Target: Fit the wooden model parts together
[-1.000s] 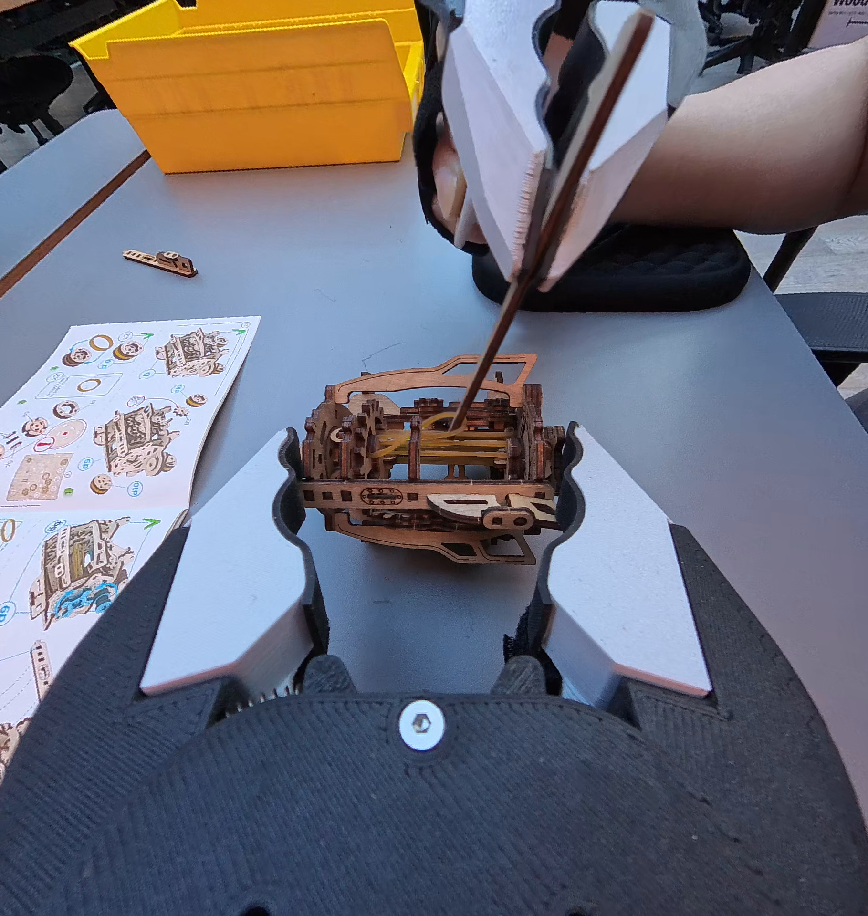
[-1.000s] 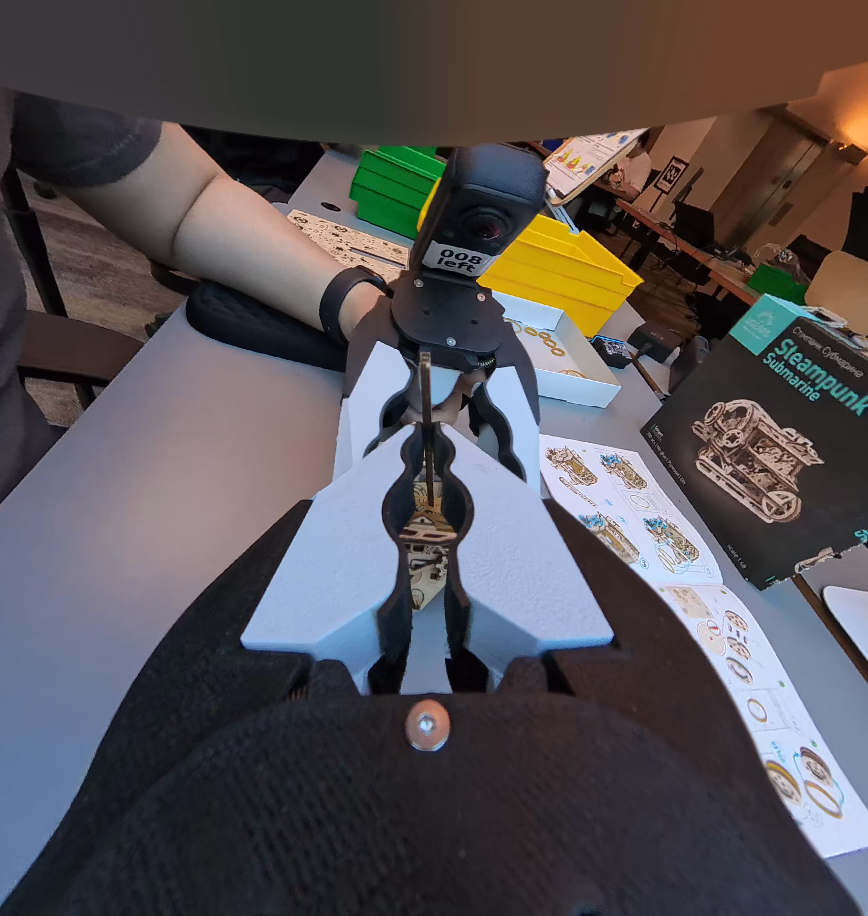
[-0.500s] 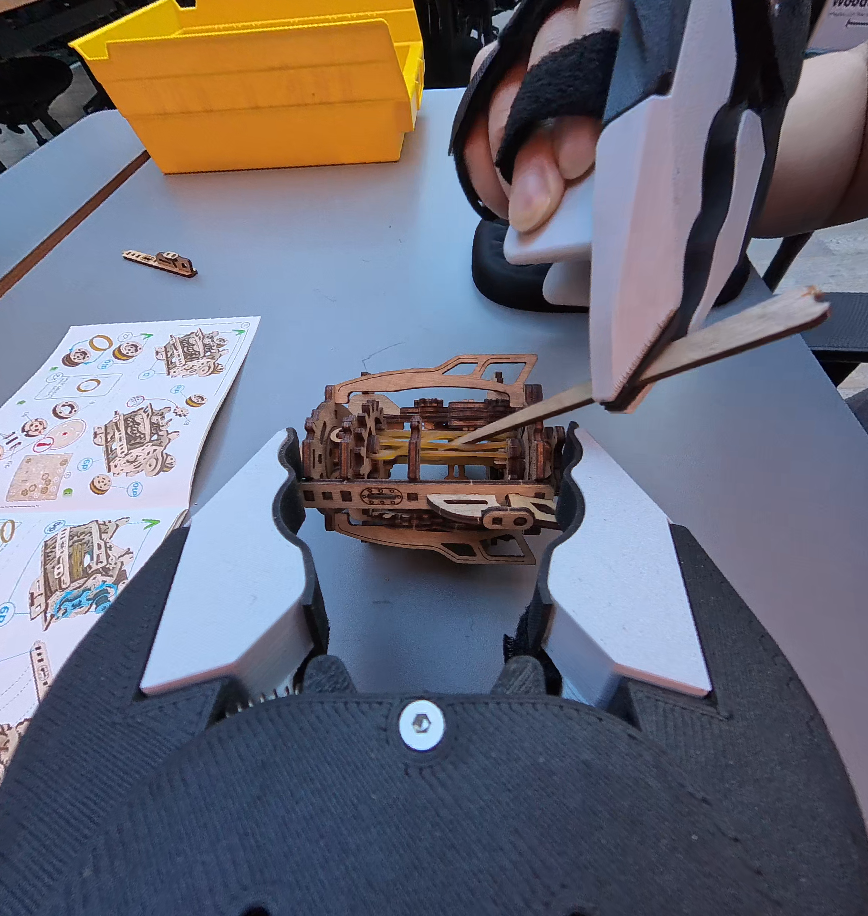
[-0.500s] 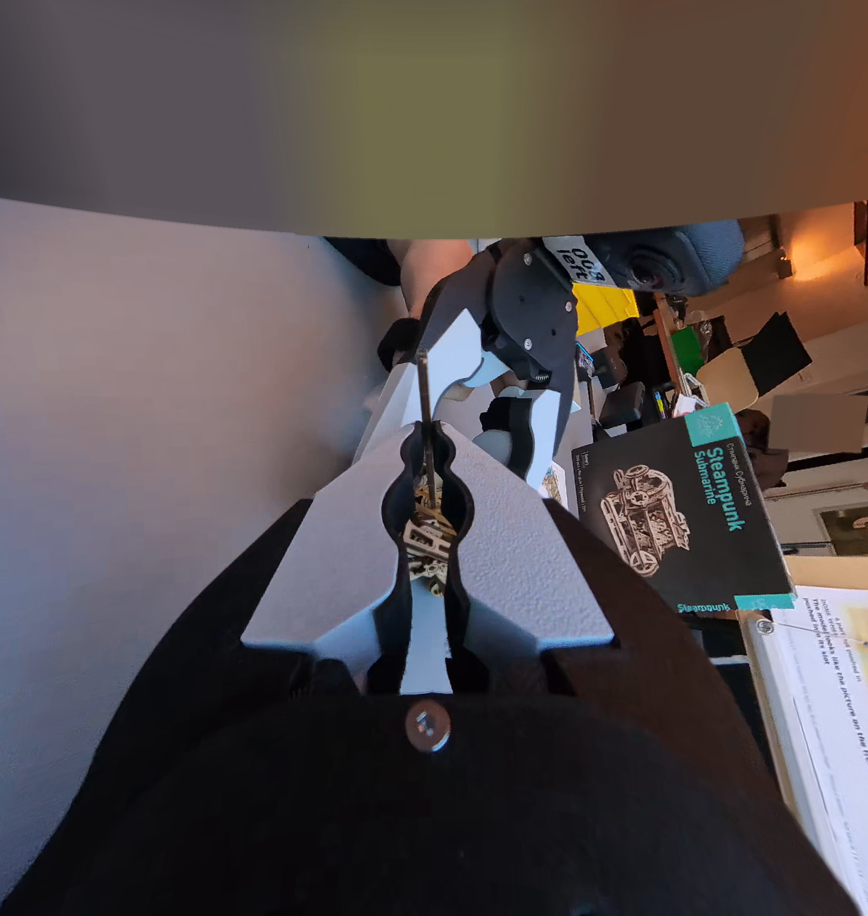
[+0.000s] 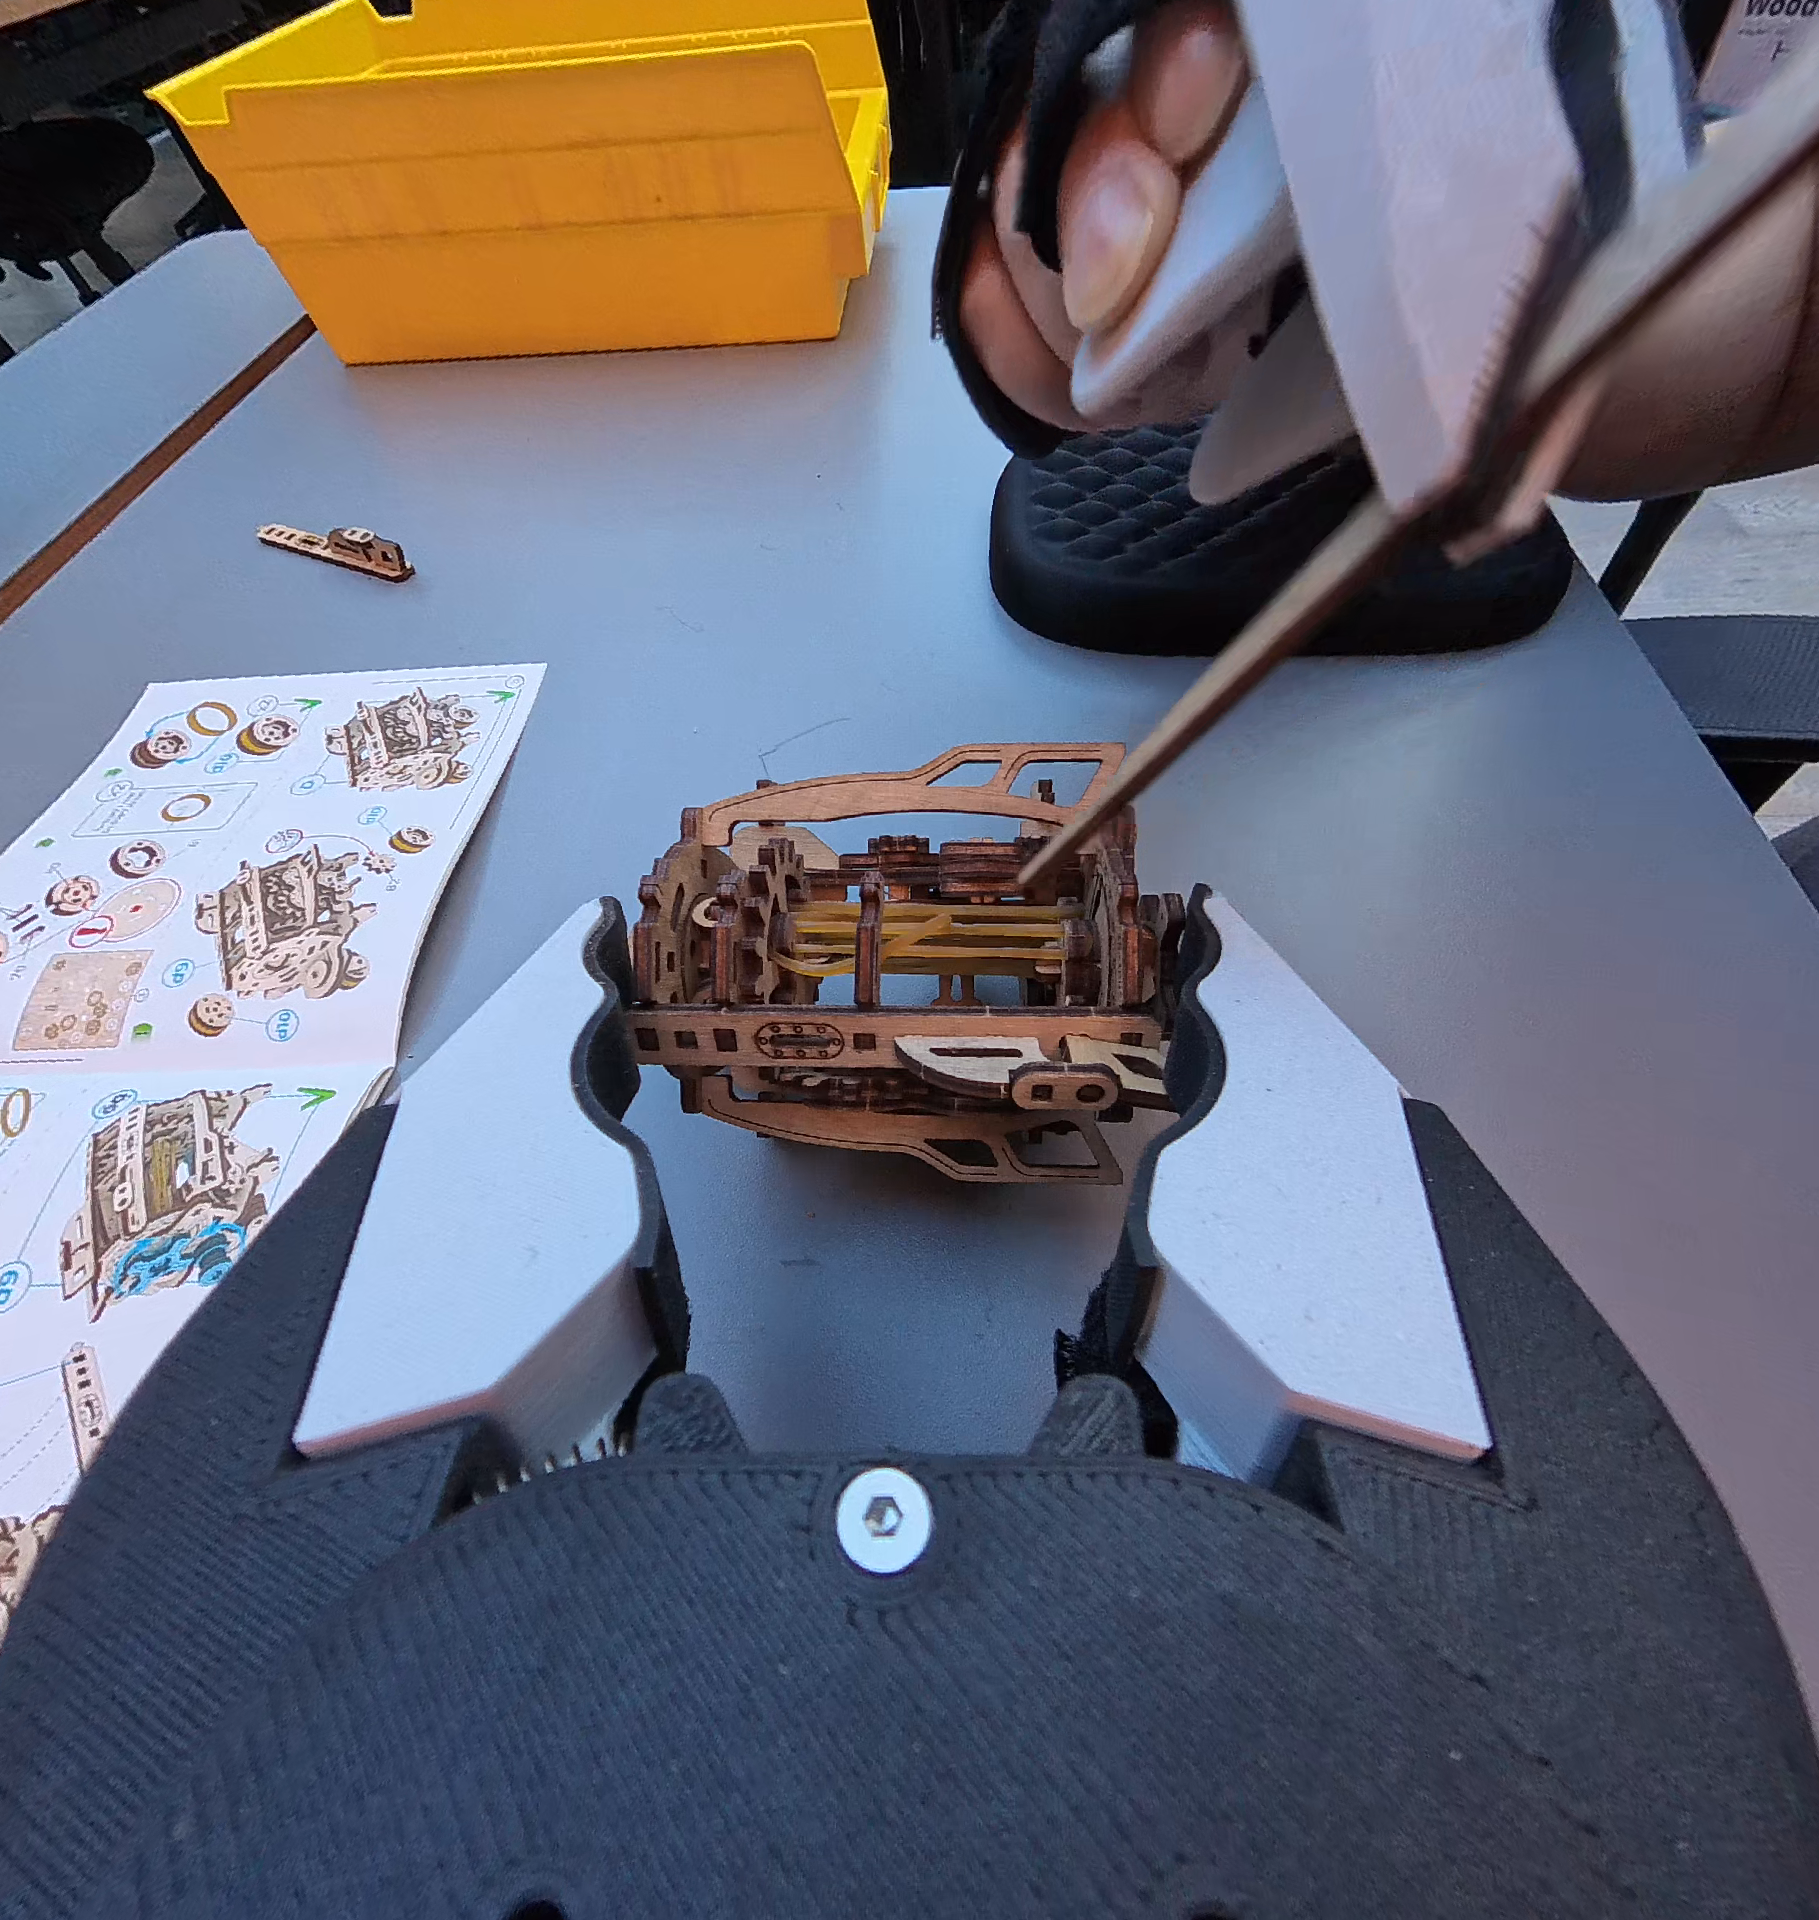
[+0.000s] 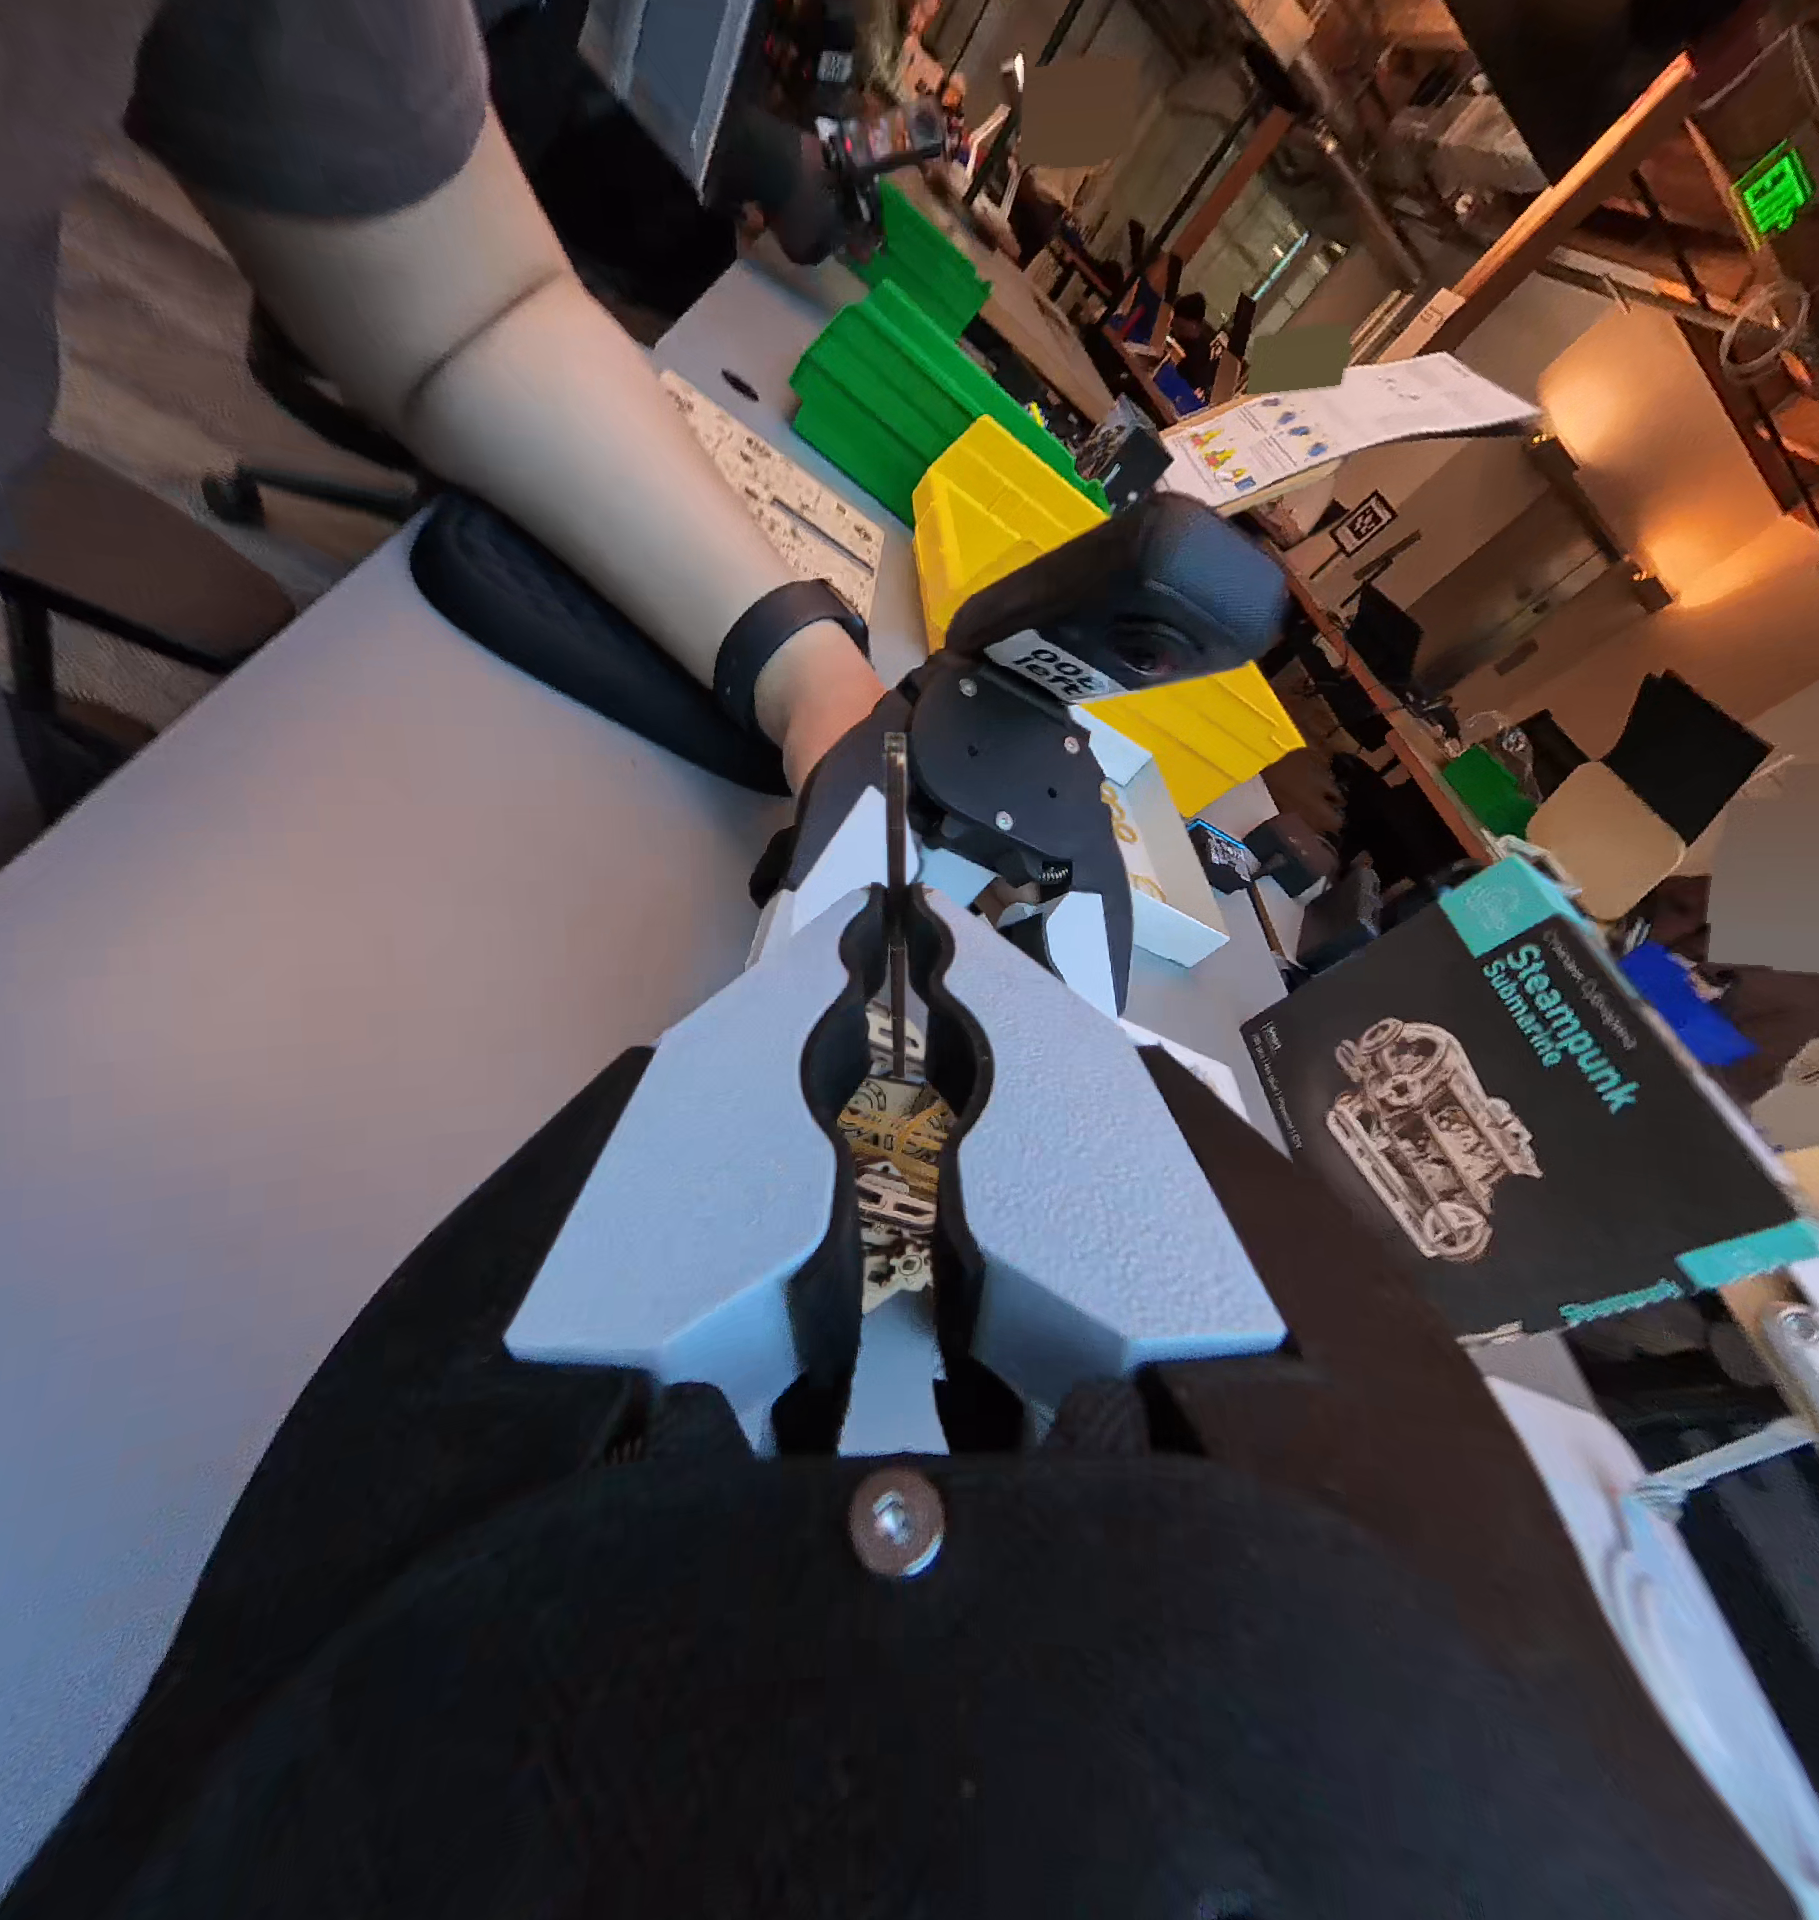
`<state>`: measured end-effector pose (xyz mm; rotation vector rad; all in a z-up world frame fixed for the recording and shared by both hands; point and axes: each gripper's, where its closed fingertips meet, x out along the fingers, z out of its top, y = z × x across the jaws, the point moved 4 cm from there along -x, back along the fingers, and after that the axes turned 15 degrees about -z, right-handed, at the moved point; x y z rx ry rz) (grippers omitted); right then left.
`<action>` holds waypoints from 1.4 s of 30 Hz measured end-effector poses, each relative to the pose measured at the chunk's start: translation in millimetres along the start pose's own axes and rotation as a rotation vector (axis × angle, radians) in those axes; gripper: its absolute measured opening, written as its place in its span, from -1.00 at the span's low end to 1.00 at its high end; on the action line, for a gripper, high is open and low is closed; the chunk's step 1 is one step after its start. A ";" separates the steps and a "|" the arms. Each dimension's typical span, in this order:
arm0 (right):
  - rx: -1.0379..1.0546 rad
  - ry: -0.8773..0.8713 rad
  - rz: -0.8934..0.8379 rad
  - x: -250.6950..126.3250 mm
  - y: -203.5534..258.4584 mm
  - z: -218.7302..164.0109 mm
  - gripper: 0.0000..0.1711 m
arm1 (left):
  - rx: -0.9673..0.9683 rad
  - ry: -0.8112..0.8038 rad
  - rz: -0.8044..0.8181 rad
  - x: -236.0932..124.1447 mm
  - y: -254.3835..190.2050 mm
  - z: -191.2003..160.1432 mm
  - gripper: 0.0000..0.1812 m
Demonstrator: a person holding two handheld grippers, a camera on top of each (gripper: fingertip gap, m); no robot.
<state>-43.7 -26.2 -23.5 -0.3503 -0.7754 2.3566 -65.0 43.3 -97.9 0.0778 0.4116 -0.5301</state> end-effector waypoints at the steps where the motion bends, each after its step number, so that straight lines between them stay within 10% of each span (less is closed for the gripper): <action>1: 0.065 0.005 -0.012 -0.7 -7.3 -3.2 -1.00 | 0.000 0.000 0.000 0.1 0.0 0.0 0.14; 10: 0.461 0.046 0.001 1.7 -35.8 -34.0 -1.00 | 0.002 0.002 0.001 0.2 0.0 0.1 0.14; 42: 0.838 0.129 0.237 16.1 -34.3 -42.7 -0.99 | 0.030 0.012 0.006 1.3 -2.0 1.3 0.14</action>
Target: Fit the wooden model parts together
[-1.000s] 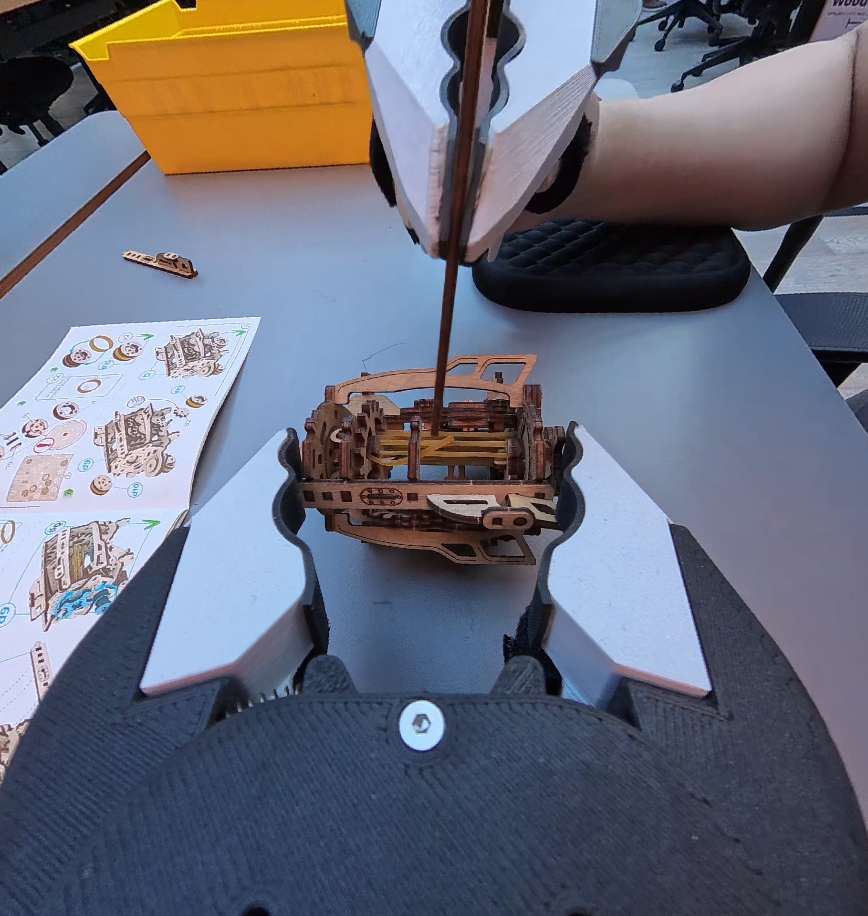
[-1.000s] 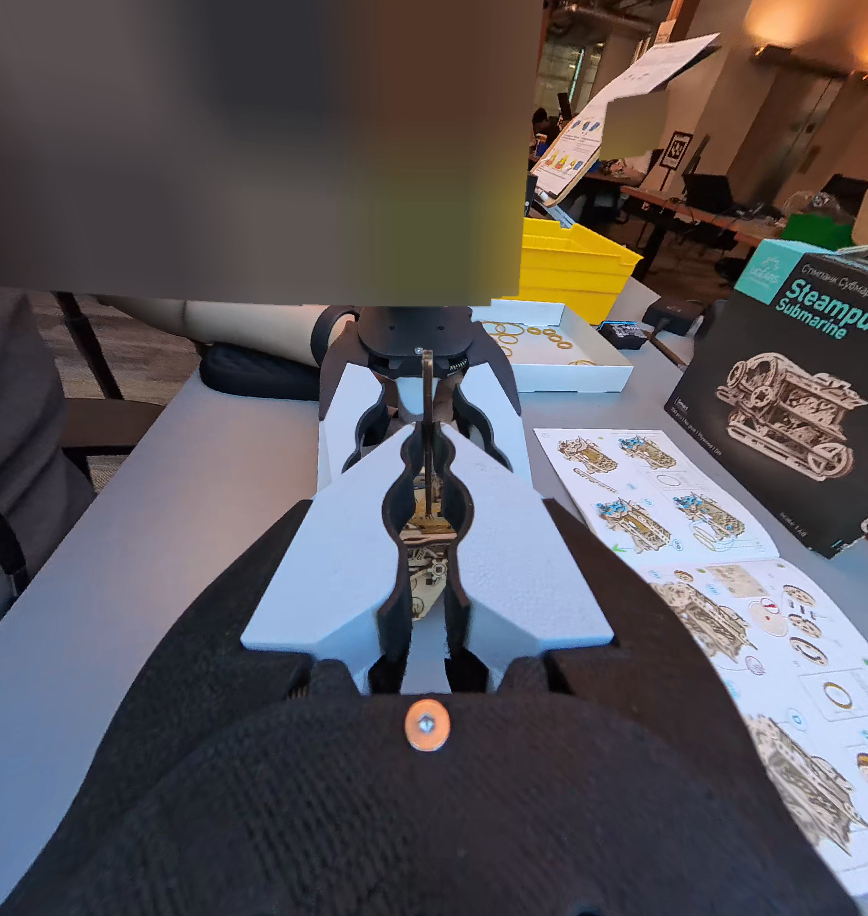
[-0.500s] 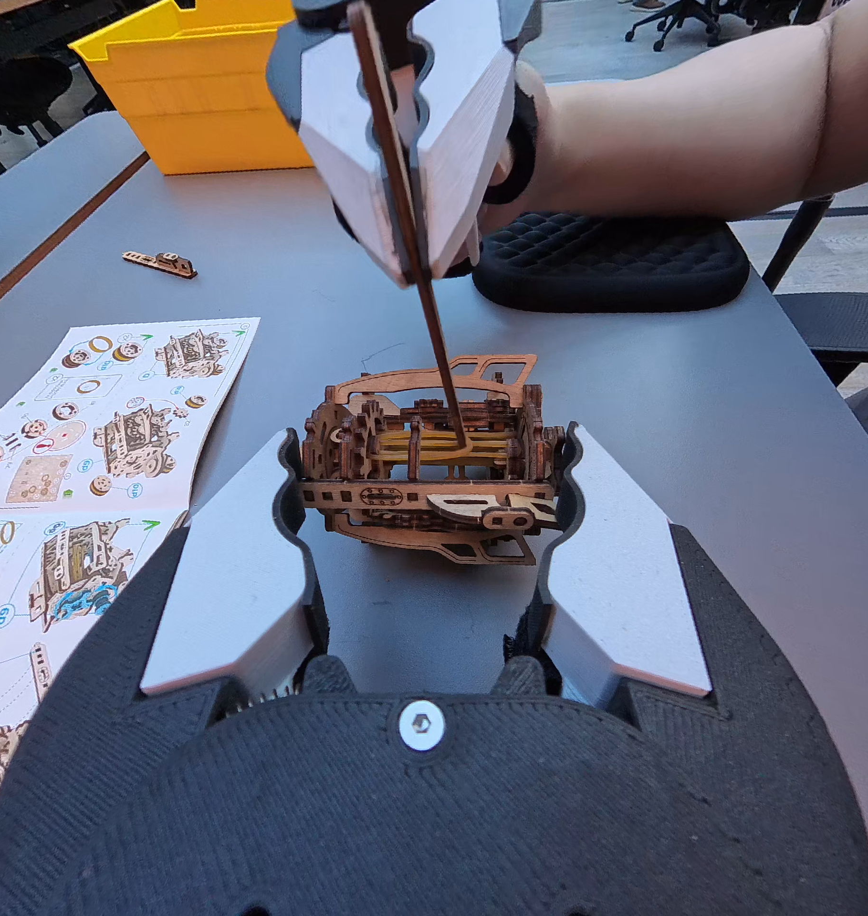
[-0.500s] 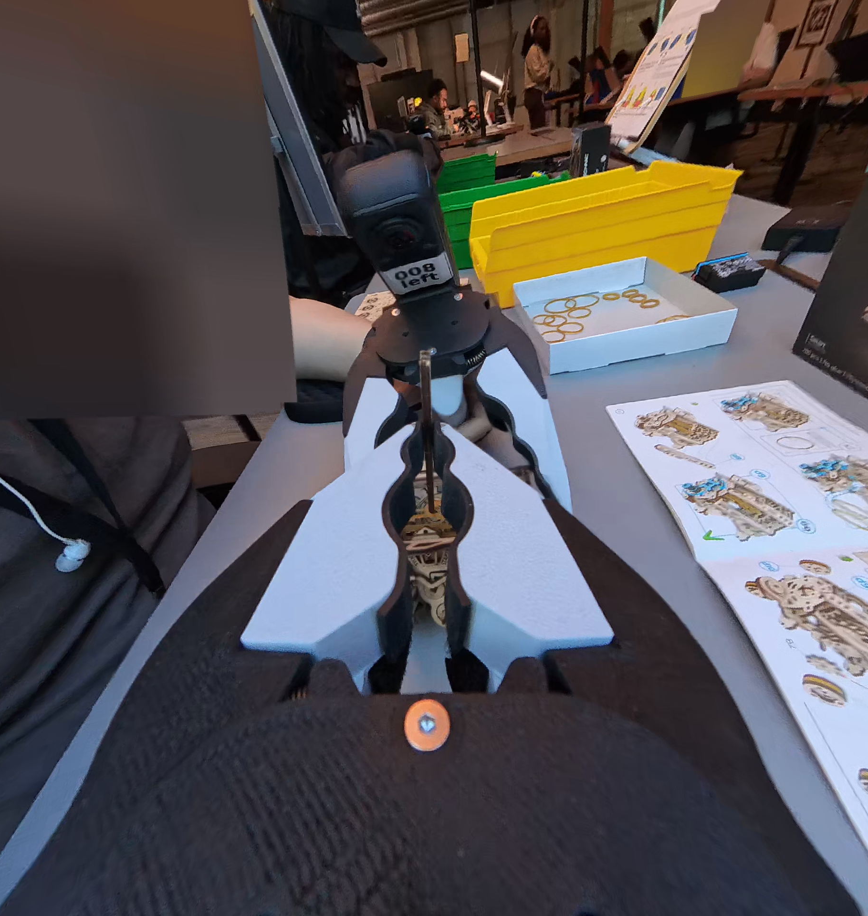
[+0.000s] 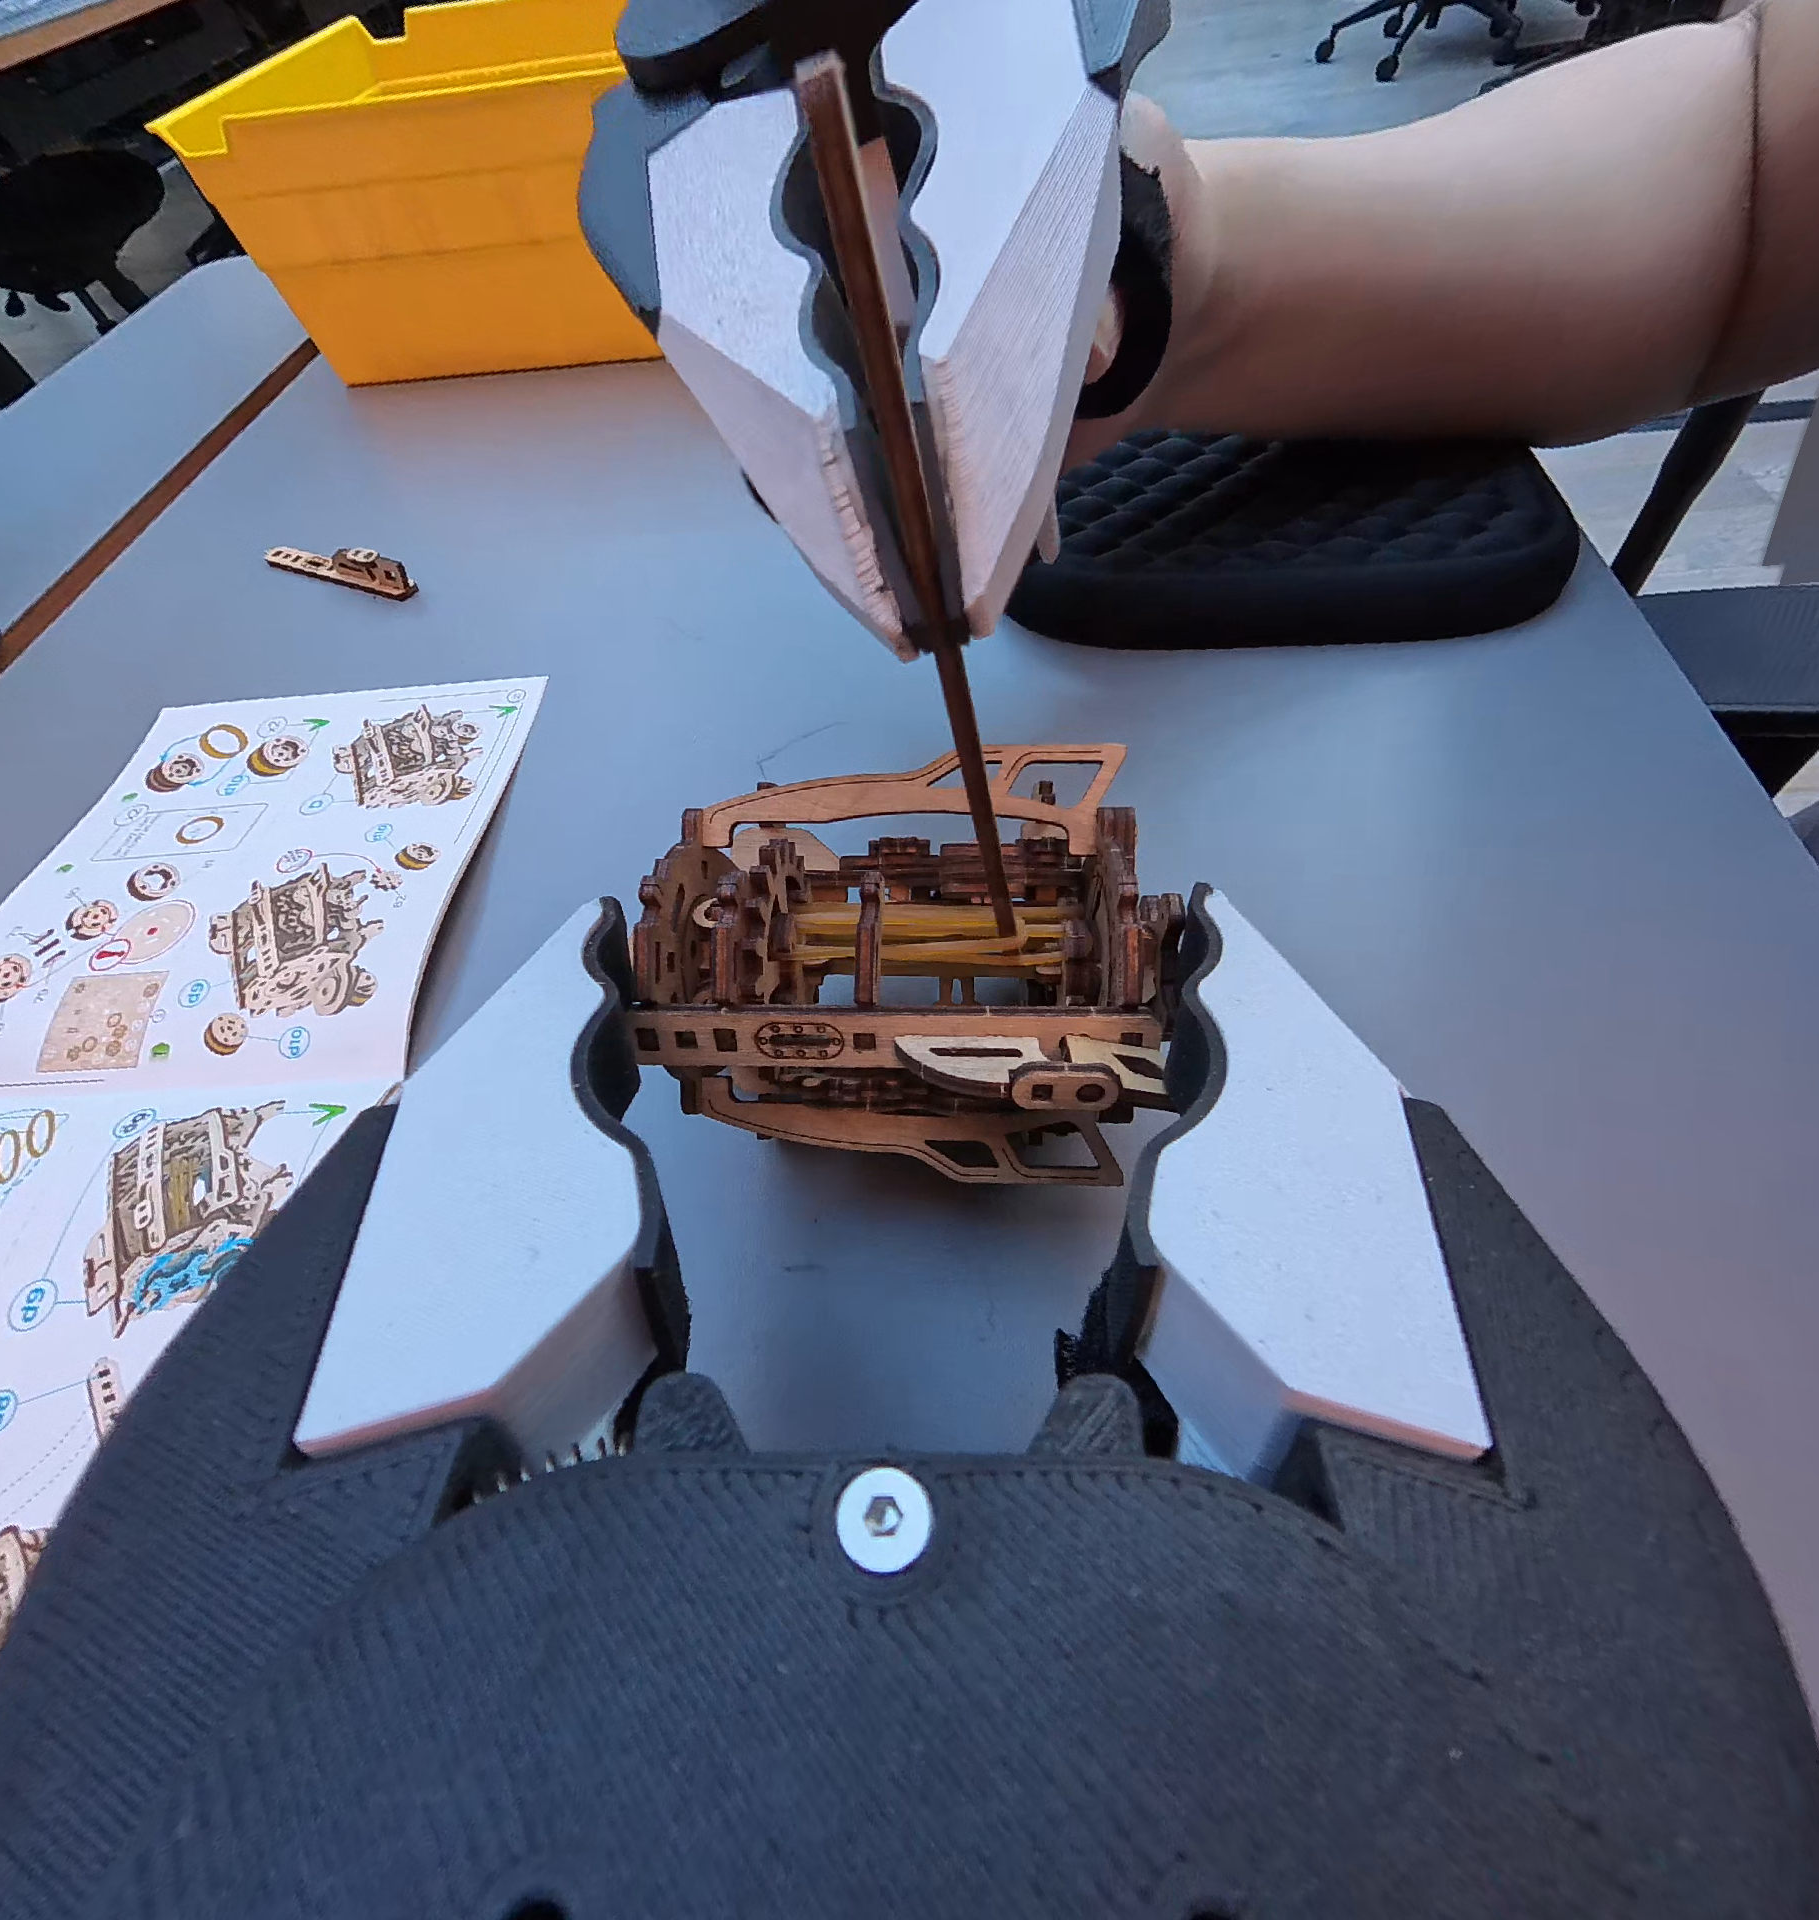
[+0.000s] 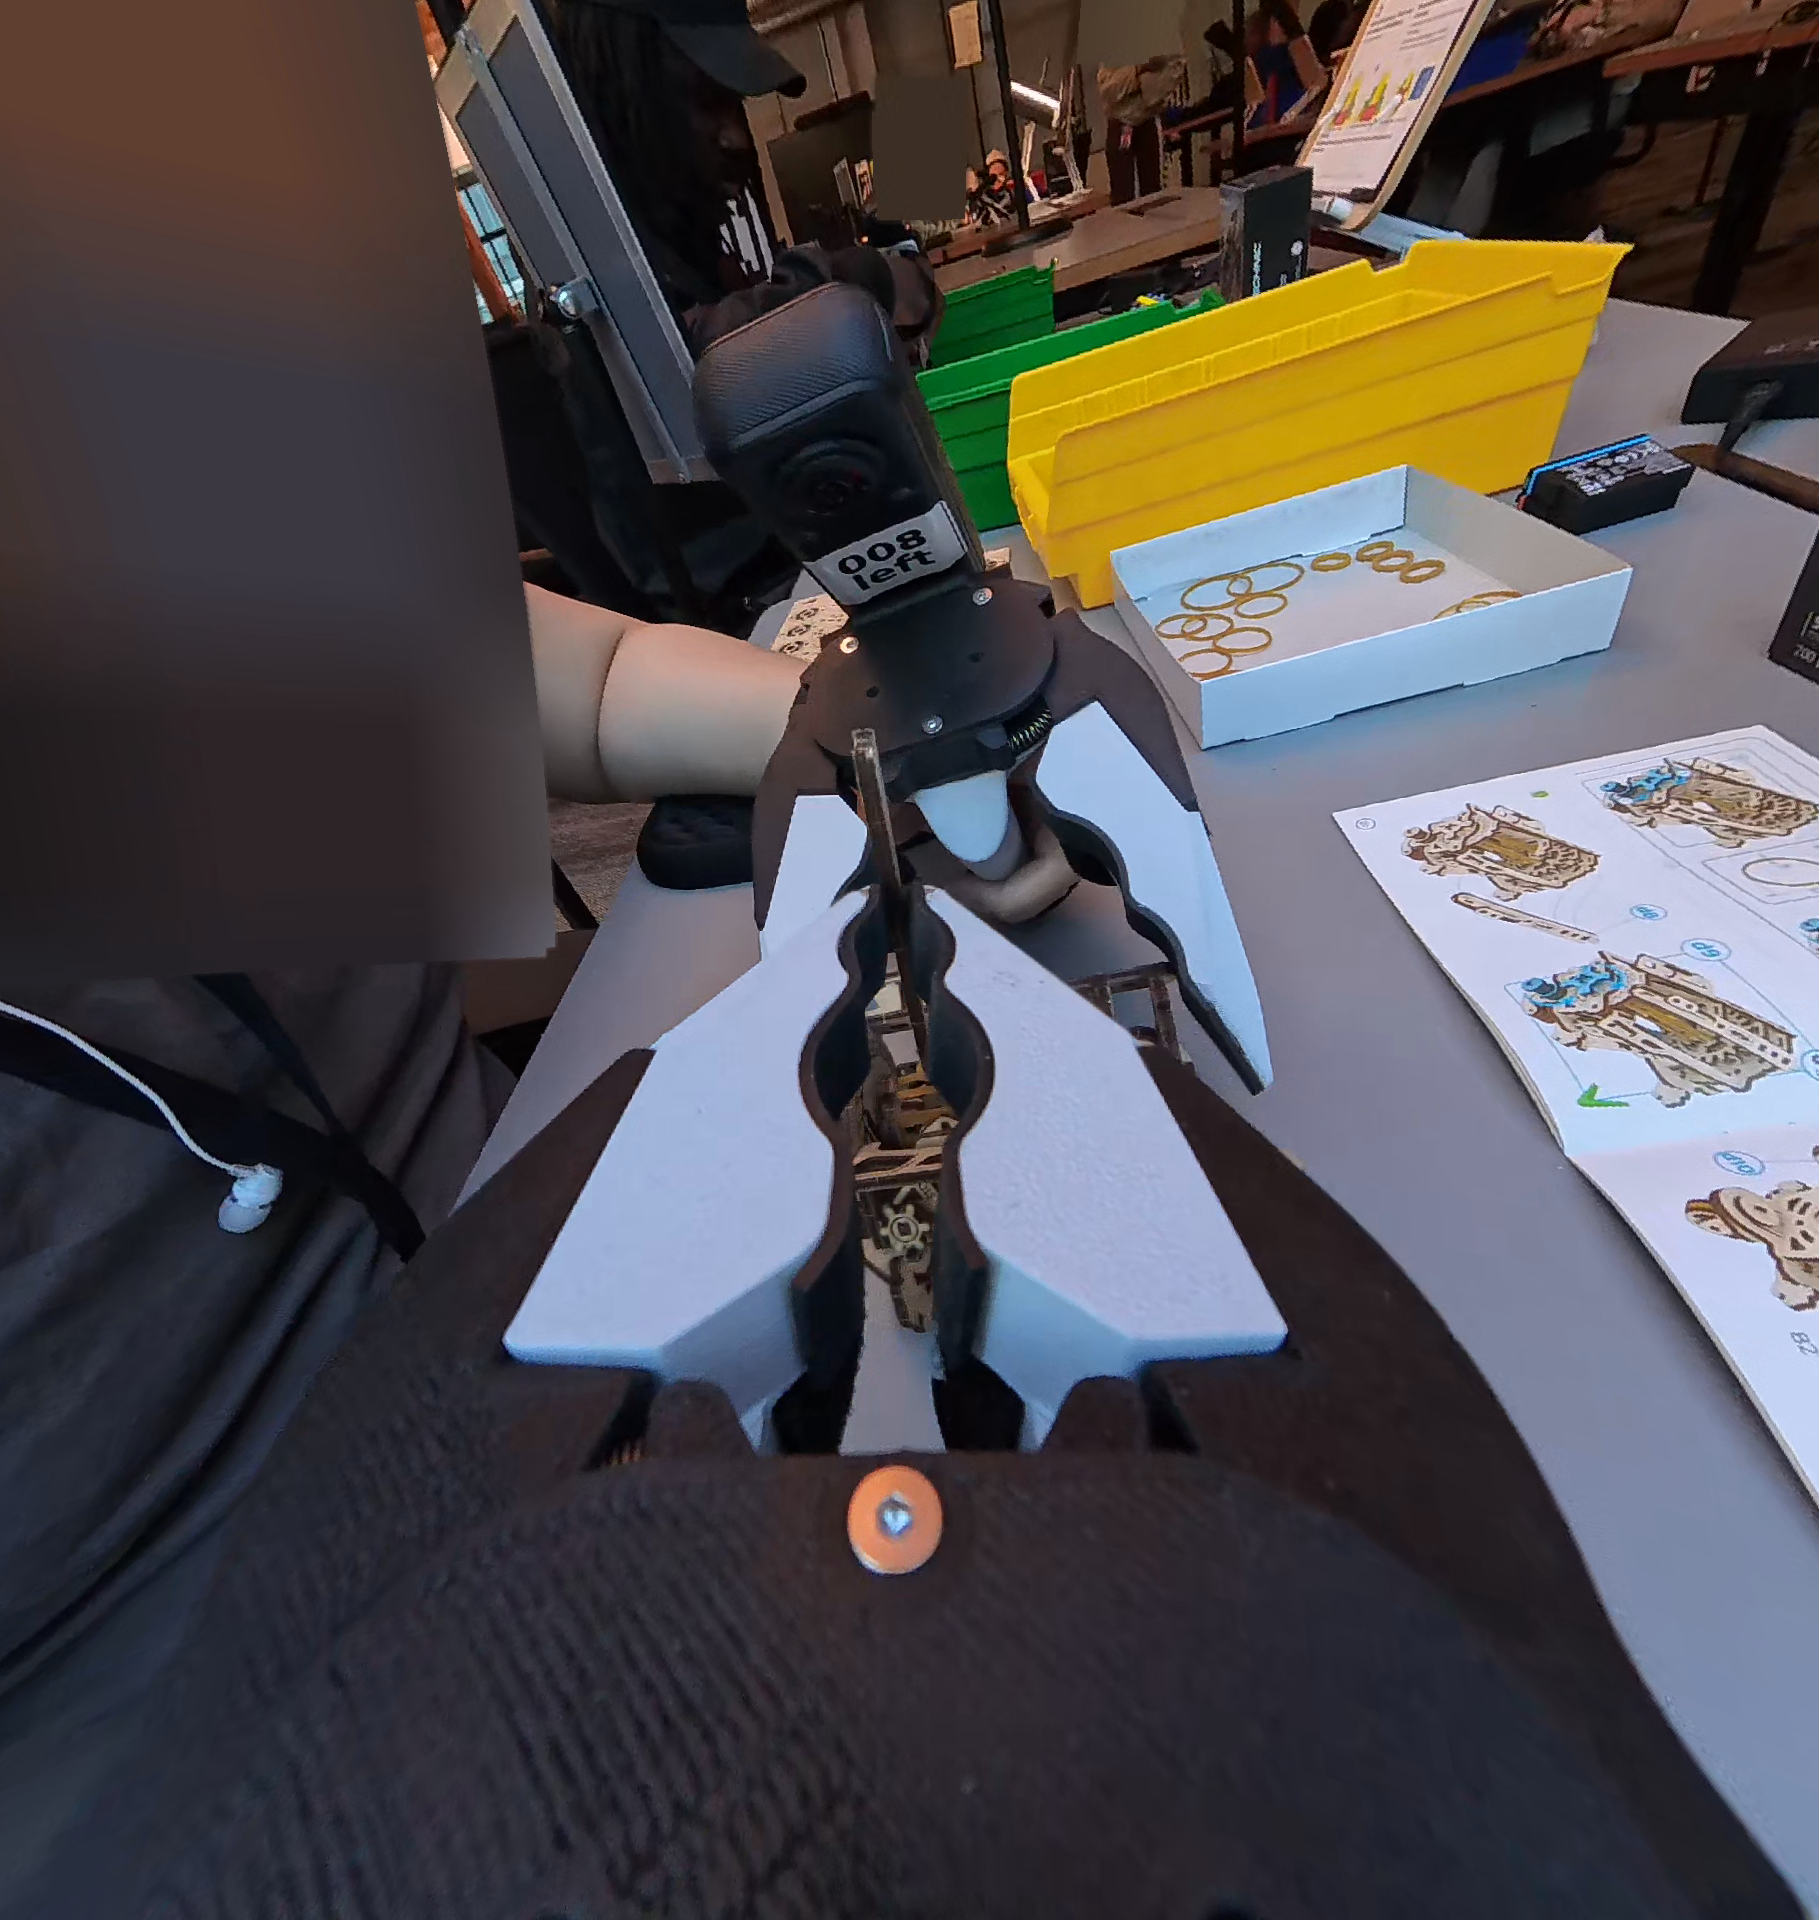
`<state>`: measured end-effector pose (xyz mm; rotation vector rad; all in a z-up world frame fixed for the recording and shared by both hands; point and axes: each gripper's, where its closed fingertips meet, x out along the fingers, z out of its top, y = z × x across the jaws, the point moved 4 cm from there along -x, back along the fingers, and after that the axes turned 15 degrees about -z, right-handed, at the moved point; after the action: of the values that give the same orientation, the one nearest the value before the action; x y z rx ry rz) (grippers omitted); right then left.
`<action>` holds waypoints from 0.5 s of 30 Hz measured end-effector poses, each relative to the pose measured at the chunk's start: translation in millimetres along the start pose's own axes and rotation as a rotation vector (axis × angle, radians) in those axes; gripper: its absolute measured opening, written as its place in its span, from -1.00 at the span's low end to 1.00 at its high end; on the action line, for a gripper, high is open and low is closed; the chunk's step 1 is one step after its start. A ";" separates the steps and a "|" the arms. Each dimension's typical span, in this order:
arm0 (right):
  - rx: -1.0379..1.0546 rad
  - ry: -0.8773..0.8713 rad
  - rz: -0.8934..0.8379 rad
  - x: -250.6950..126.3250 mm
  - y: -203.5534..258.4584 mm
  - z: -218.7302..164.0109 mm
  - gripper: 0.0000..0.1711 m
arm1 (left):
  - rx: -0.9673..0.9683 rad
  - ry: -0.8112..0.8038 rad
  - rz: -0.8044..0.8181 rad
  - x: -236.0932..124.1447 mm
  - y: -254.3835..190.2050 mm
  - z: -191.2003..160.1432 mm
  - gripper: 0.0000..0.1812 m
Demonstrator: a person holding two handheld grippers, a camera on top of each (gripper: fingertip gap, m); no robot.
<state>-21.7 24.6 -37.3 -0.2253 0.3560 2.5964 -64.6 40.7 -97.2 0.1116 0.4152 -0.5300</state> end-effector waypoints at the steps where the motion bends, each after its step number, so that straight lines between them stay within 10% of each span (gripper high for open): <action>1: 0.007 0.002 0.000 0.2 0.0 -0.5 -0.99 | 0.003 0.001 0.001 0.0 -0.2 0.0 0.14; 15: -0.102 -0.007 -0.072 -2.0 24.0 1.7 -0.99 | 0.023 0.010 0.010 1.1 -1.3 1.0 0.14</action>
<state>-32.3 4.1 -30.2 -0.2591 0.2087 2.5461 -64.1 38.9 -96.7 0.1390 0.4183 -0.5245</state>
